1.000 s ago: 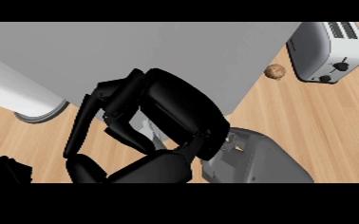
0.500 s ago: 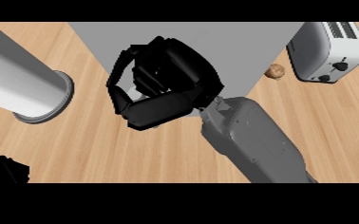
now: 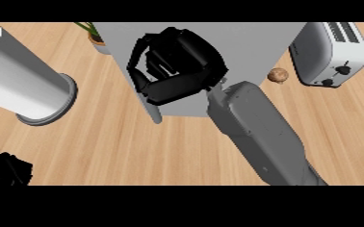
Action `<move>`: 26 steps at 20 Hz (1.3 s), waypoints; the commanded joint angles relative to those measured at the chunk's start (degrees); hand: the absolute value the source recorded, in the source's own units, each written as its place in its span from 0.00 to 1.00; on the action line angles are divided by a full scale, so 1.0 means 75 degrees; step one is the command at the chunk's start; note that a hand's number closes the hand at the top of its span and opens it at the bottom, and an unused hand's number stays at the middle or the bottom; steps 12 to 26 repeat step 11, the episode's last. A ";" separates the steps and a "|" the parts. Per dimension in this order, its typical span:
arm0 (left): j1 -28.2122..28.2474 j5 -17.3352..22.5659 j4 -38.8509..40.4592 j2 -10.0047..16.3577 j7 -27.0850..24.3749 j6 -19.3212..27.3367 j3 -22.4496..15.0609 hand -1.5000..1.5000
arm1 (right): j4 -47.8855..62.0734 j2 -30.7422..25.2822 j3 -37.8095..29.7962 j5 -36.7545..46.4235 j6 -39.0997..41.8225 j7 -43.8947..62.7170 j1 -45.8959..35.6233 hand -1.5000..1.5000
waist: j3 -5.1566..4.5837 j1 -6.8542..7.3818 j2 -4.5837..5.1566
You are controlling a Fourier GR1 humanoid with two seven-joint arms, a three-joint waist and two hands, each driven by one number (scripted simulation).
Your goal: Pick up the wine, place it into the cabinet and close the cabinet
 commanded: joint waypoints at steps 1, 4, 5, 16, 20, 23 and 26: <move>-0.0302 -0.0166 -0.0068 -0.0136 0.0169 0.0251 -0.0040 1.00 | 0.1304 -0.0658 -0.0789 0.0092 0.0433 -0.0394 -0.0149 1.00 | 0.0034 -0.0016 0.0293; 0.0018 0.0015 -0.0249 0.0005 0.0223 0.0023 0.0103 1.00 | 0.1569 -0.0756 -0.1032 0.0162 0.0399 -0.0542 -0.0378 1.00 | 0.0033 0.0127 0.0294; -0.0180 -0.0121 0.0105 -0.0170 0.0134 0.0069 -0.0037 1.00 | 0.1333 -0.0696 -0.0950 0.0088 0.0255 -0.0204 -0.0385 1.00 | 0.0026 -0.0025 0.0271; -0.0291 -0.0035 -0.0038 -0.0151 0.0214 -0.0084 -0.0070 1.00 | 0.1700 -0.0988 -0.1214 -0.0058 0.0728 -0.0306 -0.0547 1.00 | 0.0025 0.0053 0.0311; -0.0291 -0.0035 -0.0038 -0.0151 0.0214 -0.0084 -0.0070 1.00 | 0.1700 -0.0988 -0.1214 -0.0058 0.0728 -0.0306 -0.0547 1.00 | 0.0025 0.0053 0.0311; -0.0291 -0.0035 -0.0038 -0.0151 0.0214 -0.0084 -0.0070 1.00 | 0.1700 -0.0988 -0.1214 -0.0058 0.0728 -0.0306 -0.0547 1.00 | 0.0025 0.0053 0.0311; -0.0291 -0.0035 -0.0038 -0.0151 0.0214 -0.0084 -0.0070 1.00 | 0.1700 -0.0988 -0.1214 -0.0058 0.0728 -0.0306 -0.0547 1.00 | 0.0025 0.0053 0.0311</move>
